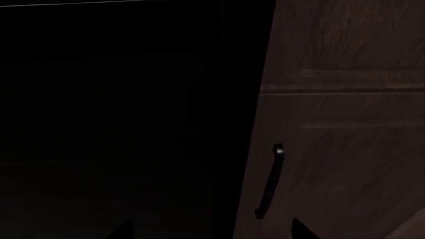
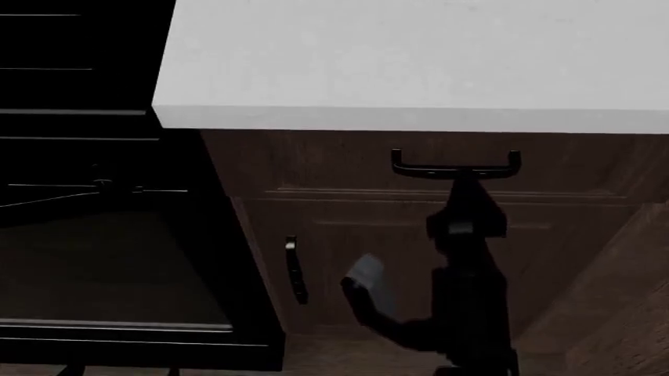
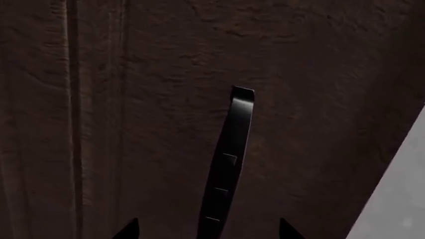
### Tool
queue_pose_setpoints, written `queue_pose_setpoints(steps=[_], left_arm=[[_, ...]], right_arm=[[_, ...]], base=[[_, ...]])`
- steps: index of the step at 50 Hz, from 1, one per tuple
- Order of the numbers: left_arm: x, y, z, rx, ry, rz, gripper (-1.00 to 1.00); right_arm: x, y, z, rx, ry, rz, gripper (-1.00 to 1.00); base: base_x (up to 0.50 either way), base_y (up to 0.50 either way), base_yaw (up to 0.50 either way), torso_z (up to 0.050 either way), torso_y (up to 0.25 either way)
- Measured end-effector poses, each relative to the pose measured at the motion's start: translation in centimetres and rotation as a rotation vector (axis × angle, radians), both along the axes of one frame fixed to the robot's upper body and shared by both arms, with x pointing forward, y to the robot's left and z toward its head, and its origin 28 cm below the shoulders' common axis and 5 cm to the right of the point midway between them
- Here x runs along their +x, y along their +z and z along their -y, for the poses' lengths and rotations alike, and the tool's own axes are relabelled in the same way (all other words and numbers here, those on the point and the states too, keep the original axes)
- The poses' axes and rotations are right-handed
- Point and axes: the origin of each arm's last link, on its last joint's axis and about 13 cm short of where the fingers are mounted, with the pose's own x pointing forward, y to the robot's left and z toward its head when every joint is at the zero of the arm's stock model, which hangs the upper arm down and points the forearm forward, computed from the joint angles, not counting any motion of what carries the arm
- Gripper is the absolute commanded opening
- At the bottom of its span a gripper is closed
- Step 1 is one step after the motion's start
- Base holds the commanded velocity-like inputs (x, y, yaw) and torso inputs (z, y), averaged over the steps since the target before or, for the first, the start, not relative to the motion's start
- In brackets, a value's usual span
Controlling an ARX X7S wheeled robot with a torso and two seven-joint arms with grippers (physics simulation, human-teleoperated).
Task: Open the right drawer.
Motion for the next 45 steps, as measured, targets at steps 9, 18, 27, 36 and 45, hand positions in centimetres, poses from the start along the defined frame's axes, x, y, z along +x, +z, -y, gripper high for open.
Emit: queue_pose_setpoints(steps=[9, 18, 27, 36, 45], left_arm=[[-0.1, 0.0, 0.0, 0.001, -0.004, 0.001, 1.00], [-0.1, 0.0, 0.1, 0.001, -0.007, 0.002, 1.00], [-0.1, 0.1, 0.1, 0.002, -0.009, 0.003, 1.00], [-0.1, 0.0, 0.1, 0.003, -0.011, 0.002, 1.00], [-0.1, 0.0, 0.1, 0.004, -0.014, 0.001, 1.00]], right_arm=[[0.8, 0.0, -0.3, 0.024, 0.004, 0.010, 1.00], [1.7, -0.6, -0.3, 0.018, 0.001, 0.010, 1.00], [2.5, -0.9, 0.0, 0.016, -0.016, 0.007, 1.00], [3.1, -1.0, 0.4, 0.017, -0.043, 0.012, 1.00], [3.7, -0.8, 0.7, 0.020, -0.068, 0.025, 1.00]], base=[[0.00, 0.00, 0.00, 0.000, 0.000], [0.00, 0.00, 0.00, 0.000, 0.000], [0.00, 0.00, 0.00, 0.000, 0.000], [0.00, 0.00, 0.00, 0.000, 0.000], [0.00, 0.00, 0.00, 0.000, 0.000]])
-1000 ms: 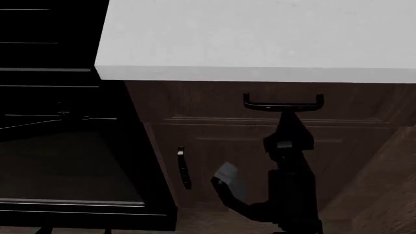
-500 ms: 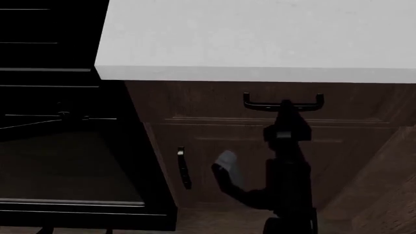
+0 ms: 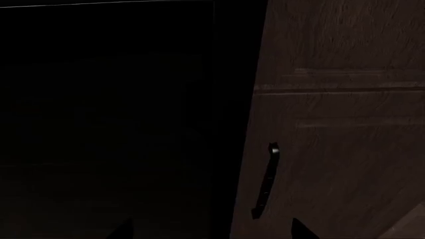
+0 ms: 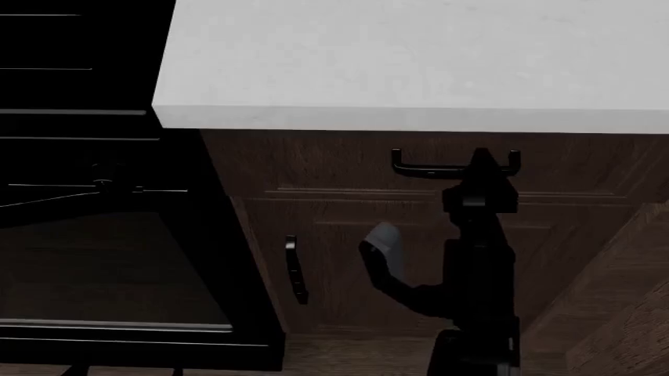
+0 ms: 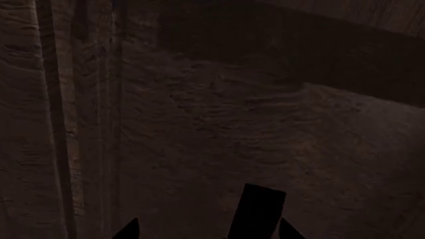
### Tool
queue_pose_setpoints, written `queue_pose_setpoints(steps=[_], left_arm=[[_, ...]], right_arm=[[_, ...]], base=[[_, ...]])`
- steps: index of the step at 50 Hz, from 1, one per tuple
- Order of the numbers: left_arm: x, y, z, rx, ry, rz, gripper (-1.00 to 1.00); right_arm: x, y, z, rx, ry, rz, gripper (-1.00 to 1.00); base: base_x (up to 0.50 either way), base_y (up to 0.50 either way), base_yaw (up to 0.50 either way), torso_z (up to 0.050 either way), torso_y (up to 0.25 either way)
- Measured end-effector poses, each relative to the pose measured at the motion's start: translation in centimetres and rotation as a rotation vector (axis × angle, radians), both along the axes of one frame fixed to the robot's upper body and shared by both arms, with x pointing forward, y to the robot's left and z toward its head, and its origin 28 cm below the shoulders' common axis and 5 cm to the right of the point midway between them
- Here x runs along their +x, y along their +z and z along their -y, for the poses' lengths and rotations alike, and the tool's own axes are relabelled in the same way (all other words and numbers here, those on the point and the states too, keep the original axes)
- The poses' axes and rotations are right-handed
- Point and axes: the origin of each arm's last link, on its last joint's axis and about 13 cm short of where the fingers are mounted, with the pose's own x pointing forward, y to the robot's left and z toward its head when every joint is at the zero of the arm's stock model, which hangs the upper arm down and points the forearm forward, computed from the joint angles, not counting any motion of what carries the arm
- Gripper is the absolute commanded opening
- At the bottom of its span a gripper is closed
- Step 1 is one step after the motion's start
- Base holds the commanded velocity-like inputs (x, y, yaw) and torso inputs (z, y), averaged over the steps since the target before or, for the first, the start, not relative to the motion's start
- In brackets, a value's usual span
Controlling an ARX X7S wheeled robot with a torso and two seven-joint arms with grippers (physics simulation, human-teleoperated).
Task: Open the right drawer.
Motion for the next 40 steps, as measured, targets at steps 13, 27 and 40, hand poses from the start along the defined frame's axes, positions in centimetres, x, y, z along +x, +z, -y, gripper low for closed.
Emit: queue_pose_setpoints(steps=[13, 27, 40], left_arm=[[0.0, 0.0, 0.0, 0.002, -0.002, -0.001, 1.00], [0.0, 0.0, 0.0, 0.004, -0.004, -0.001, 1.00], [0.0, 0.0, 0.0, 0.005, -0.003, -0.002, 1.00]], right_arm=[[1.0, -0.4, 0.3, -0.064, -0.009, 0.031, 1.00], [1.4, -0.9, 0.7, -0.124, -0.008, 0.094, -1.00], [1.6, -1.6, 0.5, -0.027, 0.004, 0.120, -1.00]], base=[[0.00, 0.00, 0.00, 0.000, 0.000], [0.01, 0.00, 0.01, 0.000, 0.000], [0.01, 0.00, 0.00, -0.002, -0.001]])
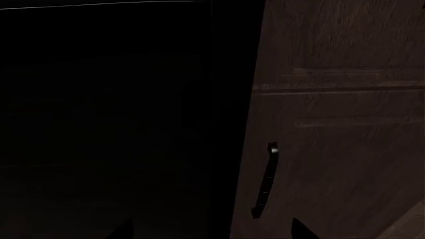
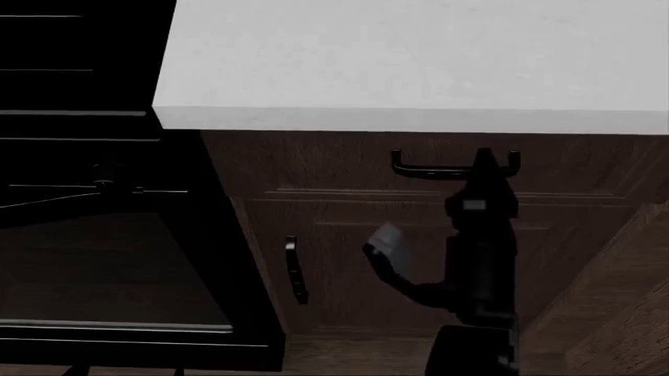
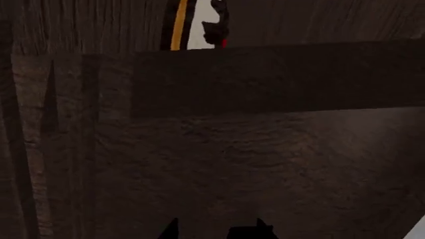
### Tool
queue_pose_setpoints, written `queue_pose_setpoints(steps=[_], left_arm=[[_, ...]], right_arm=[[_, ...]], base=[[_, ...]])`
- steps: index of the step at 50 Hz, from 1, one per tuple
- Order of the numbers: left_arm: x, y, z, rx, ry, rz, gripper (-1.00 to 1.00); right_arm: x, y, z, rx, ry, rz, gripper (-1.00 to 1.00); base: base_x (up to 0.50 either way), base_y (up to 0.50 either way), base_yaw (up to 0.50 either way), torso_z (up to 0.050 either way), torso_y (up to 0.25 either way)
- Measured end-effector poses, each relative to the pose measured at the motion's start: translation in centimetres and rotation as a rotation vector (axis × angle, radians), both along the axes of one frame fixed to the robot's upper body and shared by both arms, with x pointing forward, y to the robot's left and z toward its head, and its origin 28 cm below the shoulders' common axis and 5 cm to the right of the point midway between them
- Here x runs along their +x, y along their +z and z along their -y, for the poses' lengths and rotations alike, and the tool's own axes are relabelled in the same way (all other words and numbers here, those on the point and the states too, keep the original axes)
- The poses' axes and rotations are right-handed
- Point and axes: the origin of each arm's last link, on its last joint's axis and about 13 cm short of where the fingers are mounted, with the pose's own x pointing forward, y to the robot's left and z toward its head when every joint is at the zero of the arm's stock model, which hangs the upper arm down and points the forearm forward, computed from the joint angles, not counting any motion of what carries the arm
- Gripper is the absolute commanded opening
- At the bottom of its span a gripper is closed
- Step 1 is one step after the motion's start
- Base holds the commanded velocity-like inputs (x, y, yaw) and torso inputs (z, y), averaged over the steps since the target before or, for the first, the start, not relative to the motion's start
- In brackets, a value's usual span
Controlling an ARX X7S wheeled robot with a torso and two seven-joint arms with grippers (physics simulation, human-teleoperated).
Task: Open the right drawer.
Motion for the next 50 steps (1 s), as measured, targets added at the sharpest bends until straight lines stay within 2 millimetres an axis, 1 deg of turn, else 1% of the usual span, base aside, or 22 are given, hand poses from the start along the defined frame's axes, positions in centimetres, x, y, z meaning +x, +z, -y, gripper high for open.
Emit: queue_pose_setpoints(steps=[16, 29, 50], left_arm=[[0.0, -0.1, 0.0, 0.004, 0.002, -0.001, 1.00], [0.0, 0.0, 0.0, 0.005, 0.004, 0.001, 1.00], [0.0, 0.0, 0.0, 0.004, 0.006, 0.002, 1.00]], right_arm=[[0.0, 0.0, 0.0, 0.033, 0.011, 0.011, -1.00], [-0.5, 1.3, 0.3, 0.008, 0.034, 0.006, -1.00], [-2.8, 2.1, 0.6, -0.002, 0.054, -0.070, -1.00]], base=[[0.01, 0.00, 0.00, -0.002, 0.000], [0.00, 0.00, 0.00, -0.001, -0.002], [0.00, 0.00, 0.00, 0.000, 0.000]])
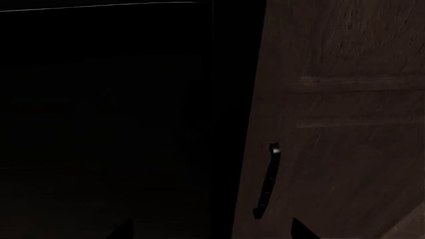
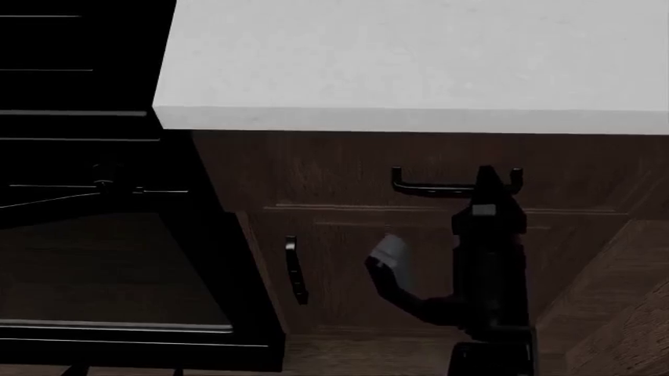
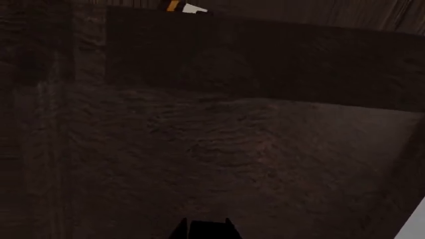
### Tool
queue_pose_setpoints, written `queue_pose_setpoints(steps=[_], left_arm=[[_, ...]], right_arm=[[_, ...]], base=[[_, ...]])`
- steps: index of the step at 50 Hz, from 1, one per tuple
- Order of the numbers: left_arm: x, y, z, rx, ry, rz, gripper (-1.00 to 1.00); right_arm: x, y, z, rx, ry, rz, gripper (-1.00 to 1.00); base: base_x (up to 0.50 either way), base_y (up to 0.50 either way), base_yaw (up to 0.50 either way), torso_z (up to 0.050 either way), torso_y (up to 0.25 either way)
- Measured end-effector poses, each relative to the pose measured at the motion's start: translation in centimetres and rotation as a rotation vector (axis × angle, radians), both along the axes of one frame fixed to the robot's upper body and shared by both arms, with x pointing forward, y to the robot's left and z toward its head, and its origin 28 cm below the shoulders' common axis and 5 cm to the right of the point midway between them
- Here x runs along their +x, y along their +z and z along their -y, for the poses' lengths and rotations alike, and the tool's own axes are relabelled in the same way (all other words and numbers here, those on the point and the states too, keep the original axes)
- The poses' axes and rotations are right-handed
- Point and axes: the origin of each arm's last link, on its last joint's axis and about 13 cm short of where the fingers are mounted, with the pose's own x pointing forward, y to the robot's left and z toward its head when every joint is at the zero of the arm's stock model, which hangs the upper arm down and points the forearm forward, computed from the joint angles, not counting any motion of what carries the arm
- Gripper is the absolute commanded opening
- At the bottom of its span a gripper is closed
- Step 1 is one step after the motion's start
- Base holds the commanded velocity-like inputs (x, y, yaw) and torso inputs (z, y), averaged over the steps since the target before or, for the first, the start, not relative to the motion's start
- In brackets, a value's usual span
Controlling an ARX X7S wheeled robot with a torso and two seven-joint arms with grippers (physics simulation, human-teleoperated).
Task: Open the right drawer.
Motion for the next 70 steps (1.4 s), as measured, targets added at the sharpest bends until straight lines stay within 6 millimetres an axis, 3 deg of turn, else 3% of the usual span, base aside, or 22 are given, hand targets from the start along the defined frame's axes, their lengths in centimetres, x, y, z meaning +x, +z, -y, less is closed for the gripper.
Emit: queue_pose_setpoints(steps=[30, 44, 70], left_arm=[[0.0, 0.0, 0.0, -0.002, -0.001, -0.001, 1.00], [0.0, 0.0, 0.0, -0.002, -0.001, -0.002, 1.00], [0.0, 0.0, 0.0, -0.001, 0.000, -0.005, 1.00]], right_arm=[[-3.1, 1.5, 0.1, -0.127, -0.002, -0.063, -1.00], [-5.0, 0.4, 0.1, -0.085, -0.008, -0.094, -1.00], [-7.2, 0.2, 0.8, -0.080, 0.027, -0.132, -1.00]], base=[[0.00, 0.00, 0.01, 0.000, 0.000], [0.00, 0.01, 0.01, 0.004, 0.000], [0.00, 0.00, 0.00, 0.000, 0.000]])
